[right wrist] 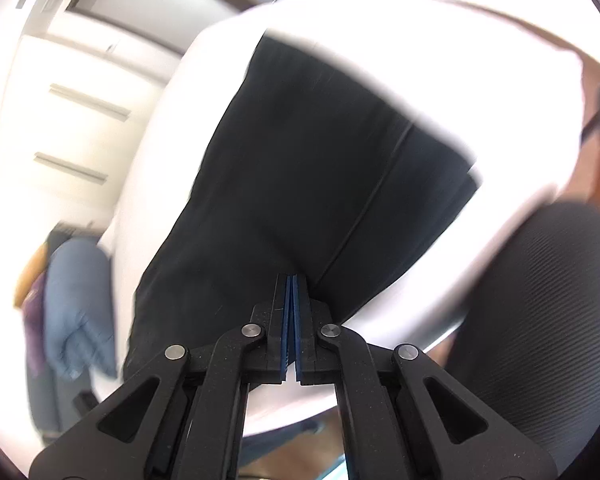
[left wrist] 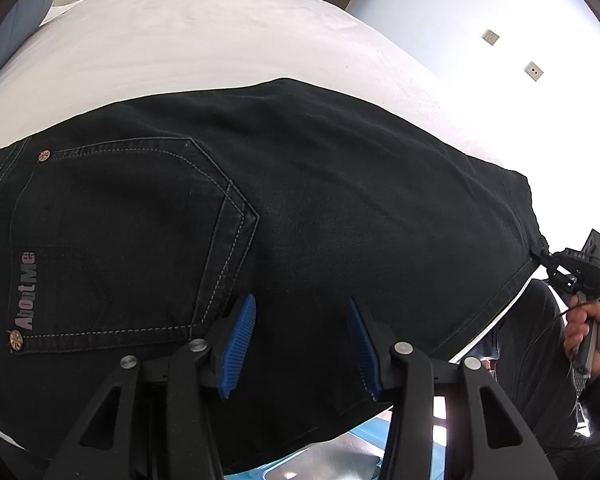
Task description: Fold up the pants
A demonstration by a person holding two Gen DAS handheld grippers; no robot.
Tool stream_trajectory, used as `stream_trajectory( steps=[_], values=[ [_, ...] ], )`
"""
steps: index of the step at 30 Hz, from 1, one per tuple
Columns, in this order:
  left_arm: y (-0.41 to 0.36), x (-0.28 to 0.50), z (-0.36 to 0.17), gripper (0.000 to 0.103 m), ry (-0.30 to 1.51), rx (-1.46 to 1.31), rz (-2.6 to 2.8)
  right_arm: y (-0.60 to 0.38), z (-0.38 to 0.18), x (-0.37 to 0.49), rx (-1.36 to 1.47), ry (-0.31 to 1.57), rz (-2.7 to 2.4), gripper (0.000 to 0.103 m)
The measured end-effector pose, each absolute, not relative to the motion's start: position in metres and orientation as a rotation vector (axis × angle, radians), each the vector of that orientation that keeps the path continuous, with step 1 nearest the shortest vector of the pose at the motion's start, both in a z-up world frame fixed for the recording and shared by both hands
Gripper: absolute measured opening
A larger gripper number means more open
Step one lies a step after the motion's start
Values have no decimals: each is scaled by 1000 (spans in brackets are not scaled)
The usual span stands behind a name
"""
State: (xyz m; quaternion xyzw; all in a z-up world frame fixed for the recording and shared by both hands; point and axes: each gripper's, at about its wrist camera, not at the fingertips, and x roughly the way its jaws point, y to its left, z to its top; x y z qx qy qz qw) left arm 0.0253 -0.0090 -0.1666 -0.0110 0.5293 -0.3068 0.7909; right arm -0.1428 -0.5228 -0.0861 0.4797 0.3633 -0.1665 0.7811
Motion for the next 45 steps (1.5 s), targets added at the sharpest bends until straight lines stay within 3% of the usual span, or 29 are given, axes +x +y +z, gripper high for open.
stream_trajectory(
  steps=[5,7,8,9,10,11,27,41,44,45],
  values=[
    [-4,30,-166,50,1155,-60,-645,-565,-53,-176,1053,665,-553,6],
    [-1,30,-165,50,1156,-63,-634,-568,-47,-186,1085,623,-545,16],
    [-1,29,-164,50,1157,-58,-627,-568,-47,-191,1114,610,-526,36],
    [-3,29,-164,50,1159,-53,-621,-568,-50,-196,1146,604,-521,69],
    [-3,29,-163,51,1162,-48,-617,-566,-54,-201,1192,586,-522,80],
    [-5,30,-163,51,1166,-43,-613,-567,-59,-210,1245,553,-519,83],
    [-27,28,-164,64,1176,-19,-582,-574,-117,-202,1470,488,-395,81],
    [-20,29,-166,64,1175,-52,-588,-568,-134,-185,1605,332,-258,50],
    [-19,30,-165,64,1179,-53,-587,-568,-139,-179,1618,296,-268,48],
    [-19,30,-166,64,1179,-53,-585,-569,-137,-175,1601,301,-275,42]
  ],
)
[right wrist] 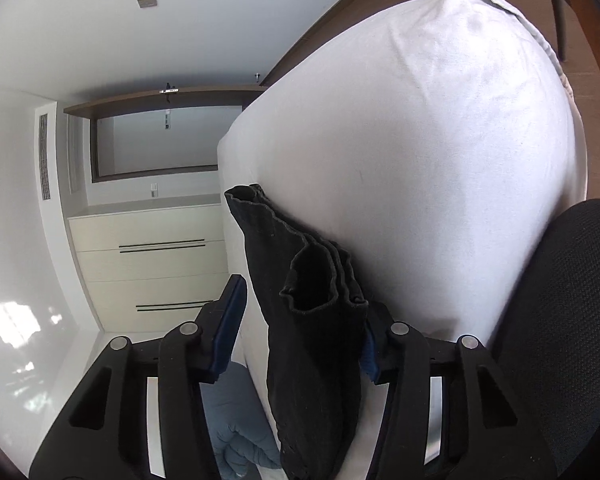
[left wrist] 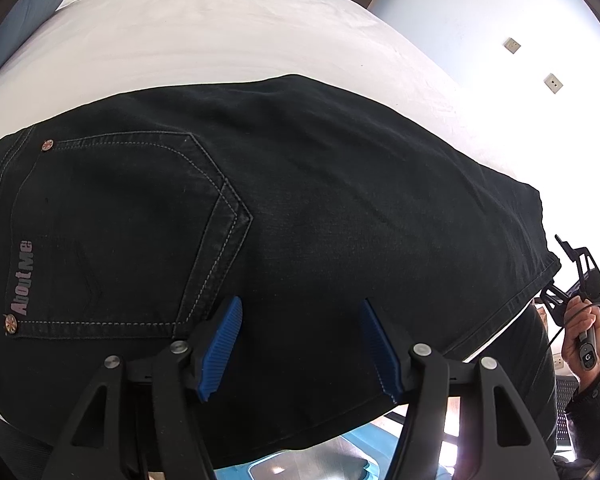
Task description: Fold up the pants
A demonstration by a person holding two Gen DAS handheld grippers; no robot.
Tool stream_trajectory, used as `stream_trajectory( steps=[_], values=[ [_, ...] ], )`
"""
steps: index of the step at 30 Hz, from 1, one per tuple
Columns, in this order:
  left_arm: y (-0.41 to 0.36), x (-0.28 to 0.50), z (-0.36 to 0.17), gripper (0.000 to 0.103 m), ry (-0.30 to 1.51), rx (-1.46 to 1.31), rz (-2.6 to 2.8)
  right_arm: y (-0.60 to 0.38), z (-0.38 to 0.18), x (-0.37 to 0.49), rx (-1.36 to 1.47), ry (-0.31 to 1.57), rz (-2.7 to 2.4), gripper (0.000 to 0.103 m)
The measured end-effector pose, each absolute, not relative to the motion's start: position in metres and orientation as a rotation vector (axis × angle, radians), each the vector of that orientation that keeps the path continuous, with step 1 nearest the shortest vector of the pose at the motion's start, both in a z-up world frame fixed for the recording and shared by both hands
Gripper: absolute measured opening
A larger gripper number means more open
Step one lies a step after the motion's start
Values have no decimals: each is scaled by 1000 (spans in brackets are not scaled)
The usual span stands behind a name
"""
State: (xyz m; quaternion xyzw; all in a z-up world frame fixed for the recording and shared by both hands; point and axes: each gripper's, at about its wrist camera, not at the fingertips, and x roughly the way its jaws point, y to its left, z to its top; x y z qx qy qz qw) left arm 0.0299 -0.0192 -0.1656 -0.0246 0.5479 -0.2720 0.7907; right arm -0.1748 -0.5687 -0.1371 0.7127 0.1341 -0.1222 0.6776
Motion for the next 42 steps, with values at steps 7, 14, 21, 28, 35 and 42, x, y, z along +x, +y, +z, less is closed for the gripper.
stream_trajectory(
  steps=[7,14,21,28,35,42],
  values=[
    [-18,30,-165,64,1181,-58,-578,-572,-137,-151,1575,335,-336,11],
    [-13,29,-168,64,1176,-84,-583,-568,-114,-131,1460,385,-418,10],
    [-7,30,-168,64,1172,-129,-582,-480,-14,-45,716,595,-408,10],
    [-2,34,-154,76,1196,-239,-560,-304,-55,46,-51,899,-217,9],
    [-47,48,-135,102,1190,-423,-699,-299,-72,47,-155,888,-220,9],
    [-136,72,-143,102,1301,-410,-827,-285,-72,37,-253,834,-216,10]
  ],
)
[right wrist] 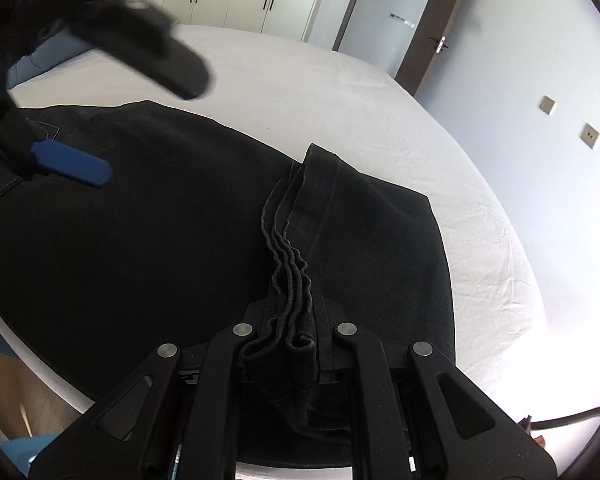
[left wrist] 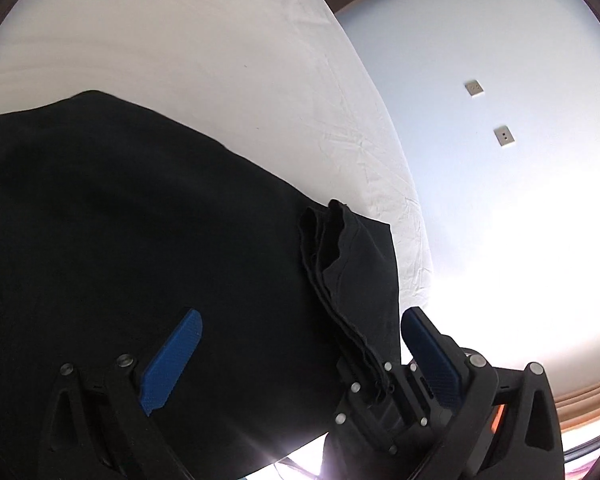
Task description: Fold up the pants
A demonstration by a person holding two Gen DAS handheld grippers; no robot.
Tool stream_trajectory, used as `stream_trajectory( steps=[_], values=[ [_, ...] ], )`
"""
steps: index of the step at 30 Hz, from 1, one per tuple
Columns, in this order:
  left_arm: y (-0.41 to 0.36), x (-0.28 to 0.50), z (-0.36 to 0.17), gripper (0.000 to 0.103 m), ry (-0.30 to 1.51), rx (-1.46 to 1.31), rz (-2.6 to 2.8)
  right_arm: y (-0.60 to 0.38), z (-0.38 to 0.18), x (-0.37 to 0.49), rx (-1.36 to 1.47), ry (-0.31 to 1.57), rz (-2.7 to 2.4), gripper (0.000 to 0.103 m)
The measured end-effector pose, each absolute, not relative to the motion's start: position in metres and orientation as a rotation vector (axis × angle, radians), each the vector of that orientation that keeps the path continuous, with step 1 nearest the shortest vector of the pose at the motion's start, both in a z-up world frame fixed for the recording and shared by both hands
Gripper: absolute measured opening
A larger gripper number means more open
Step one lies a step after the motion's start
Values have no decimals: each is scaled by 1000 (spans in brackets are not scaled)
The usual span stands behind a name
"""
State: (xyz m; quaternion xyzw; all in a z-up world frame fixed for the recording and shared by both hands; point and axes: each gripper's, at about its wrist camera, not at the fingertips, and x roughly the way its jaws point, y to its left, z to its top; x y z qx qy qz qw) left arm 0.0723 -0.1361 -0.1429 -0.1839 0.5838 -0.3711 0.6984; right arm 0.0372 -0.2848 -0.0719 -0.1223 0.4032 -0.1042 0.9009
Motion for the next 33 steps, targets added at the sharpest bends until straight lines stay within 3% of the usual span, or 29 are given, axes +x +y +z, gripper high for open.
stream_trajectory(
  steps=[9,12,15,17,19,33],
  values=[
    [-206,95,-157,102,1411,-403,-864,-285,-59,26,-253,756,-220,10],
    [-218,94,-156,94,1419,-405,-881,-282,-54,28,-263,743,-212,10],
    [-226,93,-157,65,1439,-384,-894,-277,-51,22,-264,743,-206,10],
    [-230,93,-156,35,1440,-349,-899,-275,-47,24,-269,741,-206,10],
    [-236,95,-151,11,1431,-328,-899,-272,-37,-5,-273,736,-205,10],
    [-184,116,-116,8,1344,-157,-924,-226,-29,-23,-369,733,-80,10]
  ],
)
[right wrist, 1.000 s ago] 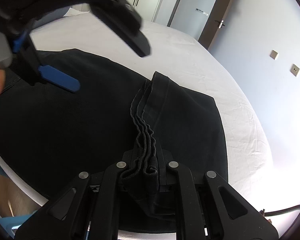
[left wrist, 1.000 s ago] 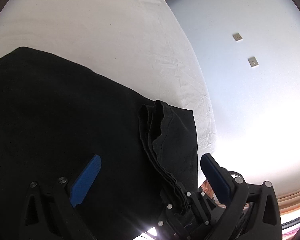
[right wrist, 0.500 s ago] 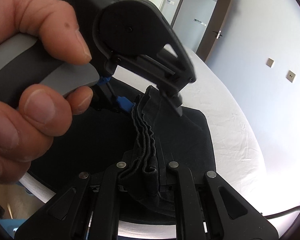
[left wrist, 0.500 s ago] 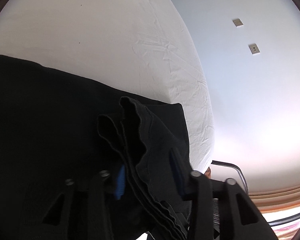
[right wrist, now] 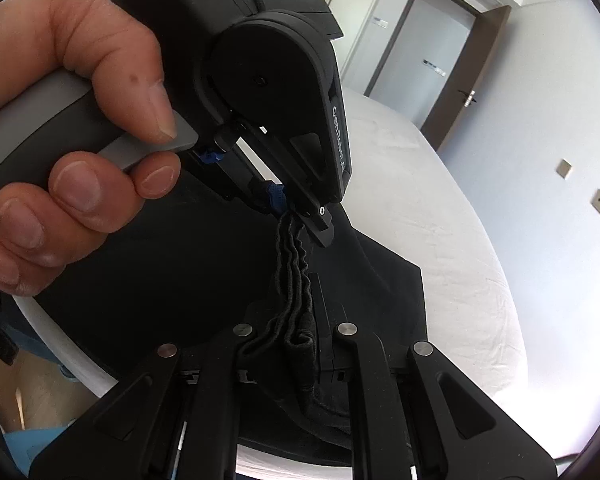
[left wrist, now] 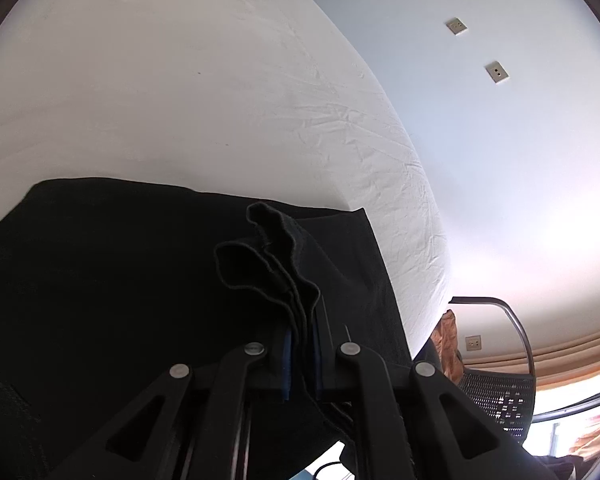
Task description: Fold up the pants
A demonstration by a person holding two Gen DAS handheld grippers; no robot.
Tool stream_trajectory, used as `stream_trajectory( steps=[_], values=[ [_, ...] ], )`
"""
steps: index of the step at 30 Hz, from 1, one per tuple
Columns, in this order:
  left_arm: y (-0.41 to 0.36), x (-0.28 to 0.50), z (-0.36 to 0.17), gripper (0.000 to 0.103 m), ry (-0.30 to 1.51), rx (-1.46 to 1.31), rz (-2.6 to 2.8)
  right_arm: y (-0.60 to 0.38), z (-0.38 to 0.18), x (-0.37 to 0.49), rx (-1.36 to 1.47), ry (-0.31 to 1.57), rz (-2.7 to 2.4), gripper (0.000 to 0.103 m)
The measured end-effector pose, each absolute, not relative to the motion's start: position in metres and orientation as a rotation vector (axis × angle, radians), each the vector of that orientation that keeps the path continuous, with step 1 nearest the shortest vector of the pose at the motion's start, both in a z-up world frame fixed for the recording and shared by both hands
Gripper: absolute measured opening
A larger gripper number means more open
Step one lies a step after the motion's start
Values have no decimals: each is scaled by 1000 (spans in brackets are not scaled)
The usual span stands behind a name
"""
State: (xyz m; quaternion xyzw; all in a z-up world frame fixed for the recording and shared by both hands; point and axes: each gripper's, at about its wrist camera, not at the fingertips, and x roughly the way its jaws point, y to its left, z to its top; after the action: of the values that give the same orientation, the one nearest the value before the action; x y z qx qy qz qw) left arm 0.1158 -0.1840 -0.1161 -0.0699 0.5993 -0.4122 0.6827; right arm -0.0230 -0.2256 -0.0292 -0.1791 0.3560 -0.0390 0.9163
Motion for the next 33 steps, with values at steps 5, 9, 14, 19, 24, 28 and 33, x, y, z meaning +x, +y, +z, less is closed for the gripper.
stream_trajectory(
  steps=[5,9,14,19,24,28,33],
  values=[
    [-155,131,-125,8,1362,-138,-884,-186,-39,-13,-413,760,11,10],
    [-133,137,-139,8,1375,-132,-837,-161,-52,-7,-418,806,82,10],
    [-110,144,-152,8,1387,-153,-794,-138,-67,-3,-442,851,146,10],
    [-97,149,-157,8,1387,-167,-773,-127,-73,-1,-454,876,187,10],
    [-98,152,-163,8,1391,-171,-765,-130,-94,12,-457,912,204,10],
    [-96,154,-167,13,1386,-151,-758,-125,-94,18,-440,941,212,13],
    [-89,150,-152,48,1295,-63,-668,-135,-86,33,-338,975,273,34]
  ],
)
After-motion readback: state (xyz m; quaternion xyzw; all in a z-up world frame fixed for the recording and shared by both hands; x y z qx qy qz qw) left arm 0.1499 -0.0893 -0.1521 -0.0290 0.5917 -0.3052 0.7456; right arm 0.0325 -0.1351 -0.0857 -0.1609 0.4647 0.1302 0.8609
